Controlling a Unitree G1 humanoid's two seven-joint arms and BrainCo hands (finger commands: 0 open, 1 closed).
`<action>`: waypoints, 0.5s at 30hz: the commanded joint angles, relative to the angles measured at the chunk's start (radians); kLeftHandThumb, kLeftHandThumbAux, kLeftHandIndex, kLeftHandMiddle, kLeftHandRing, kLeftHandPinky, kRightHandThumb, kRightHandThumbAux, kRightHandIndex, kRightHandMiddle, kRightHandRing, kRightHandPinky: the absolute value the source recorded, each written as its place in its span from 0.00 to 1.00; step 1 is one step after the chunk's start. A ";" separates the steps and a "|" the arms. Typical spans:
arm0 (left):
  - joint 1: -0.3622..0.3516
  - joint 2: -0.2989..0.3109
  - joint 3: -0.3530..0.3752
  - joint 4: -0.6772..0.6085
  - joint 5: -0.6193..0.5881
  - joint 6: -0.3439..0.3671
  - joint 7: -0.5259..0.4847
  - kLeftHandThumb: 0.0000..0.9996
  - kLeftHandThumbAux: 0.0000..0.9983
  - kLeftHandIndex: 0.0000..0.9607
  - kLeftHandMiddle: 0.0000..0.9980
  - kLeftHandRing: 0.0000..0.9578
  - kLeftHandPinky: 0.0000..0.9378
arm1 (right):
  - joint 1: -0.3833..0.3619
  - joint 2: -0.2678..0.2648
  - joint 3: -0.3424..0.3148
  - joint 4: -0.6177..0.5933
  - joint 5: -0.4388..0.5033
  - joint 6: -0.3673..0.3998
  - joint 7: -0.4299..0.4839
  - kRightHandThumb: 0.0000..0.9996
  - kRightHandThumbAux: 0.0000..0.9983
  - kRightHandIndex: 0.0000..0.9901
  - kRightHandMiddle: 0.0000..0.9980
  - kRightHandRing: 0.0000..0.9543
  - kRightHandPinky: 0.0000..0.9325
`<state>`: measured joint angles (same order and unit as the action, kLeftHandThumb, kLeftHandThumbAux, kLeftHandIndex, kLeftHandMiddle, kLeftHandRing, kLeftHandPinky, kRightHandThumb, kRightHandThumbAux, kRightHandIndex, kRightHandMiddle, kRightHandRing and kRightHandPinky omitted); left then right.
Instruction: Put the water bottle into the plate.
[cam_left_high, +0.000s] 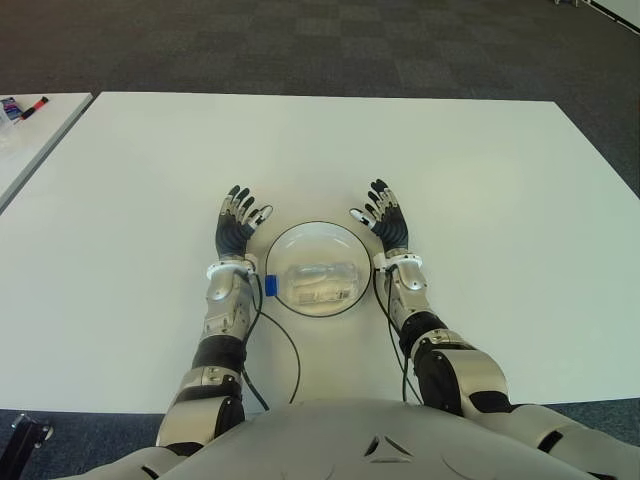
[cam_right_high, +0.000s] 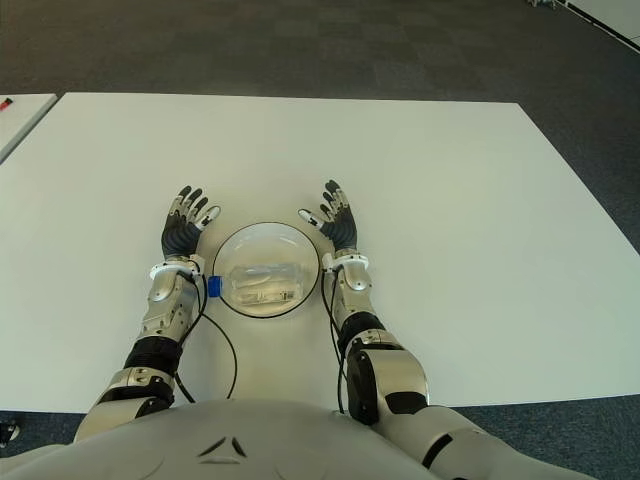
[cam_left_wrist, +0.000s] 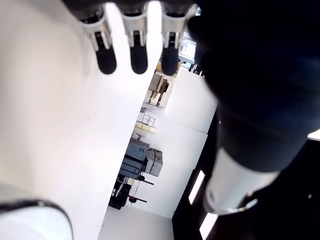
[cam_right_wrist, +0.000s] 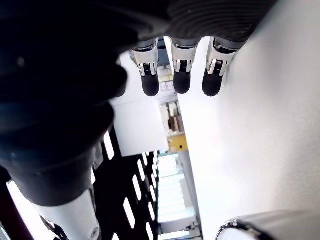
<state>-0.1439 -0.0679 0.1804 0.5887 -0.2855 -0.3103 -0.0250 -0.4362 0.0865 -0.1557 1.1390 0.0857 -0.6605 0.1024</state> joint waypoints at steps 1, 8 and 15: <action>0.023 -0.041 0.004 0.012 -0.007 0.025 -0.002 0.00 0.91 0.13 0.14 0.14 0.17 | 0.051 0.010 -0.019 0.056 0.016 0.019 0.012 0.07 0.86 0.03 0.04 0.04 0.09; 0.025 -0.043 0.005 0.010 -0.011 0.021 -0.004 0.00 0.91 0.14 0.14 0.14 0.18 | 0.049 0.013 -0.036 0.064 0.021 0.009 0.034 0.07 0.86 0.04 0.04 0.04 0.09; 0.026 -0.043 0.004 0.009 -0.015 0.019 -0.004 0.00 0.91 0.14 0.15 0.15 0.18 | 0.047 0.013 -0.042 0.070 0.024 0.002 0.042 0.07 0.86 0.04 0.04 0.04 0.09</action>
<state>-0.1424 -0.0681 0.1808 0.5872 -0.2961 -0.3111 -0.0250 -0.4418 0.0915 -0.1861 1.1603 0.1006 -0.6908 0.1440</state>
